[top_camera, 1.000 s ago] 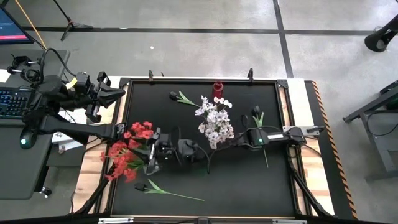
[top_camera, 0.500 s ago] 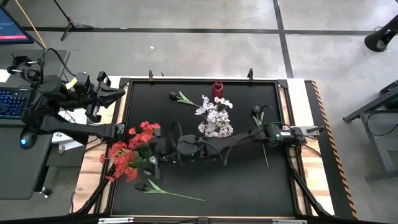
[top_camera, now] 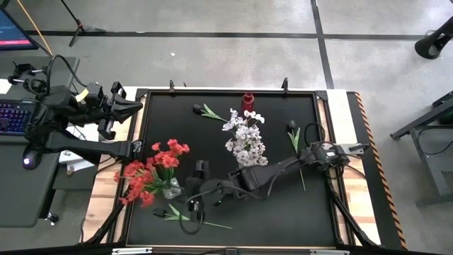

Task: Sort flowers into vase by color
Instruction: Put the red flowers into the left transparent vase

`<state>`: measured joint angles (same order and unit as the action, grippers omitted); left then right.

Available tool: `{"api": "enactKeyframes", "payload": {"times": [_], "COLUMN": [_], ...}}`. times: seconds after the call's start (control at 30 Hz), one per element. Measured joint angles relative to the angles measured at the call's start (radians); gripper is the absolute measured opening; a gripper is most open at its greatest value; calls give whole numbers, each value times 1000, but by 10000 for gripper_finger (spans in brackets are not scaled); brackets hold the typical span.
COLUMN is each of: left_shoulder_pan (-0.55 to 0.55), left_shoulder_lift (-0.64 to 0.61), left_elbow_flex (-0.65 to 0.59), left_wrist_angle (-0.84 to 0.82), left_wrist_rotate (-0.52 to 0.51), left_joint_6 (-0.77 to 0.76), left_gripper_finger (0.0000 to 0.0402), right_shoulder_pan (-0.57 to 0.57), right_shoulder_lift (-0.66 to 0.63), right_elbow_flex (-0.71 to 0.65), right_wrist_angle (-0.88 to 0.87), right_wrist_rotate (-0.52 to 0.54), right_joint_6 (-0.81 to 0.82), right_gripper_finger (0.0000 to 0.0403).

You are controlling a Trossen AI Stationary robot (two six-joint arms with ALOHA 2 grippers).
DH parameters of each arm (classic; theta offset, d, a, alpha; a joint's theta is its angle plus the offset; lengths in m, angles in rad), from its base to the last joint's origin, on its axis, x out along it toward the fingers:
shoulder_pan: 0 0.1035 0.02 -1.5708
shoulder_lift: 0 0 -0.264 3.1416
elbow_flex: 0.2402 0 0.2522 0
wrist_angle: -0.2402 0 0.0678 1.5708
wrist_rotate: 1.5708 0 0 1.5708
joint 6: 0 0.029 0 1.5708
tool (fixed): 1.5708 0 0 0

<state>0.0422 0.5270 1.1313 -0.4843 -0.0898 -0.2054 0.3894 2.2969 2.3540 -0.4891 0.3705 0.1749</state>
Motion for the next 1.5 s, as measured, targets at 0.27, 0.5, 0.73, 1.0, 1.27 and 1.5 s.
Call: {"api": "enactKeyframes", "payload": {"times": [0.27, 0.5, 0.73, 1.0, 1.27, 1.5], "left_shoulder_pan": [0, 0, 0, 0, 0, 0], "left_shoulder_lift": [0, 0, 0, 0, 0, 0], "left_elbow_flex": [0, 0, -1, -1, -1, -1], "left_wrist_angle": [-13, -47, -47, -47, -46, -45], "left_wrist_rotate": [0, -2, -3, -5, -5, -5], "left_joint_6": [0, 0, 0, 6, 7, 7], "left_gripper_finger": [0, 0, 0, 0, 0, 0], "right_shoulder_pan": [-23, -37, -53, -74, -89, -91], "right_shoulder_lift": [24, 56, 87, 118, 146, 155], "right_elbow_flex": [-2, -3, -3, -4, -4, -3], "right_wrist_angle": [-21, -42, -13, 76, 85, 92], "right_wrist_rotate": [-52, -42, -59, -84, -93, -94], "right_joint_6": [-8, 0, 0, -16, -18, -18], "right_gripper_finger": [249, 240, 205, 193, 193, 193]}}
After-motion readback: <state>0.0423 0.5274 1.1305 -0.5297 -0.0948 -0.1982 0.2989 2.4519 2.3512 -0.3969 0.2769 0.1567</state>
